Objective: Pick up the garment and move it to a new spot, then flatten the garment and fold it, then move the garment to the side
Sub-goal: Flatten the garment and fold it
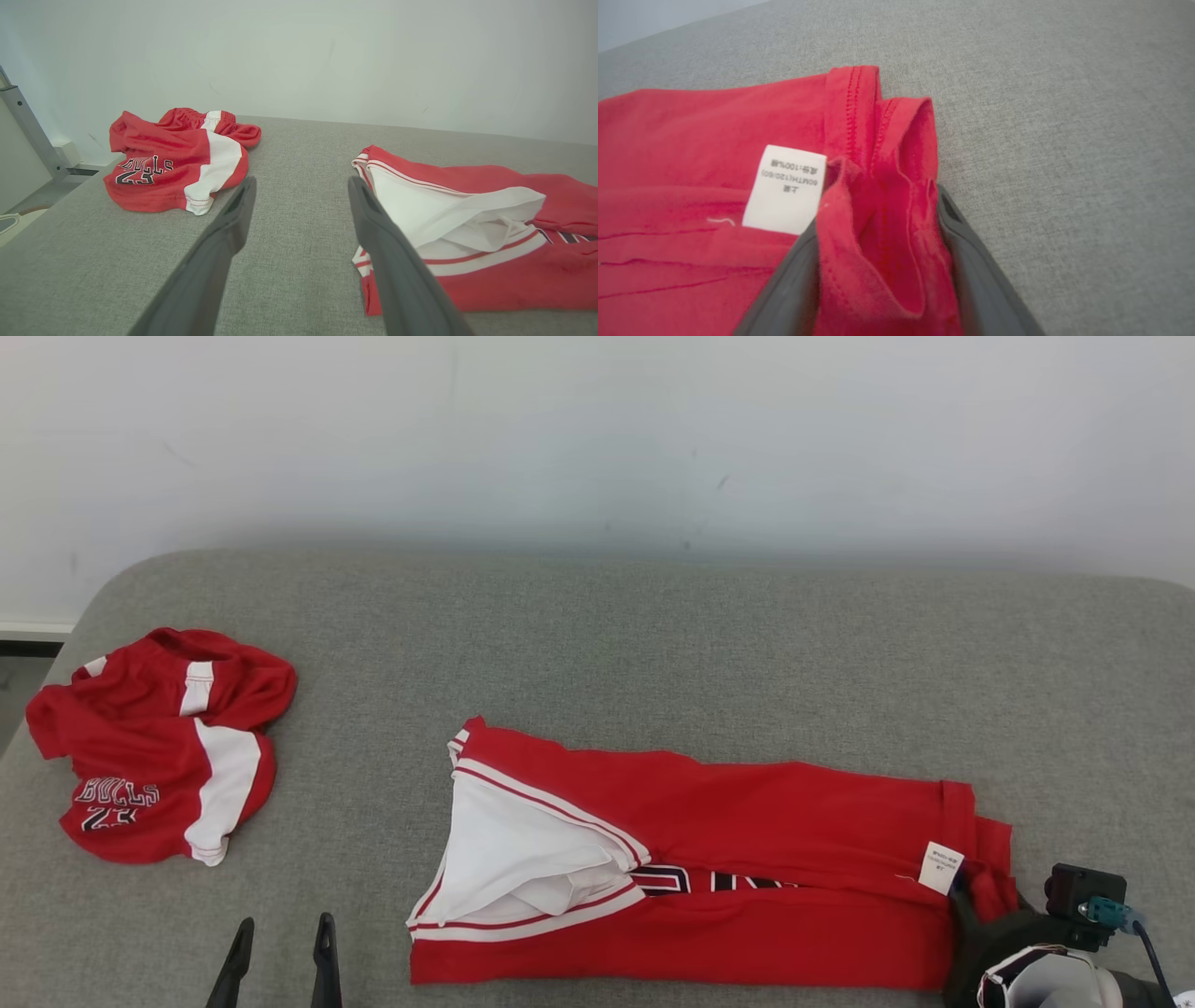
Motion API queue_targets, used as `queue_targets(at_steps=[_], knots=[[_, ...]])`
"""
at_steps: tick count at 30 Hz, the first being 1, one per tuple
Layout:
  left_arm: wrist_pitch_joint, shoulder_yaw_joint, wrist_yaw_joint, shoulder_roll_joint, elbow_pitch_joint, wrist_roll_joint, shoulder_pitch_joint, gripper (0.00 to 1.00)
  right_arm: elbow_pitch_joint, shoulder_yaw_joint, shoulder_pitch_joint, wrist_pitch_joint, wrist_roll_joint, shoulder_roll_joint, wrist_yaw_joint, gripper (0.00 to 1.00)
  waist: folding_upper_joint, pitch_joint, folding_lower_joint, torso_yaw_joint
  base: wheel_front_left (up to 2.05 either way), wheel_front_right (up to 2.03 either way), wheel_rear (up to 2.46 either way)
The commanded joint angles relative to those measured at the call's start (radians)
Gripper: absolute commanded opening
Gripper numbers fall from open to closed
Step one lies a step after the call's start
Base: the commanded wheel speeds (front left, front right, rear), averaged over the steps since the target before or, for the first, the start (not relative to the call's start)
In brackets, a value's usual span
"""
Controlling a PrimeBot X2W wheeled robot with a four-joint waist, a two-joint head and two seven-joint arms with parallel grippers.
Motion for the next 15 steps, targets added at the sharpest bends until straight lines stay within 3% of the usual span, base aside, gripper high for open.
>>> queue_targets(at_steps=[1,7,15], knots=[[-0.002,-0.001,-0.001,-0.003,0.005,0.004,0.015,1.00,0.022,0.009,0.005,0.008,0.010,0.012,-0.003,0.00,0.0000,0.001,0.0000,0.001,0.00,0.00,0.00],[-0.002,0.005,-0.001,-0.003,0.010,0.009,0.016,1.00,0.047,0.022,-0.020,-0.007,0.023,-0.017,-0.003,0.00,0.0000,-0.001,0.0000,-0.004,0.00,0.00,0.00],[-0.002,-0.004,-0.002,-0.003,0.020,0.003,0.020,1.00,0.056,0.004,-0.008,-0.030,0.039,-0.130,-0.003,0.00,0.0000,-0.018,0.0000,-0.016,0.00,0.00,0.00]])
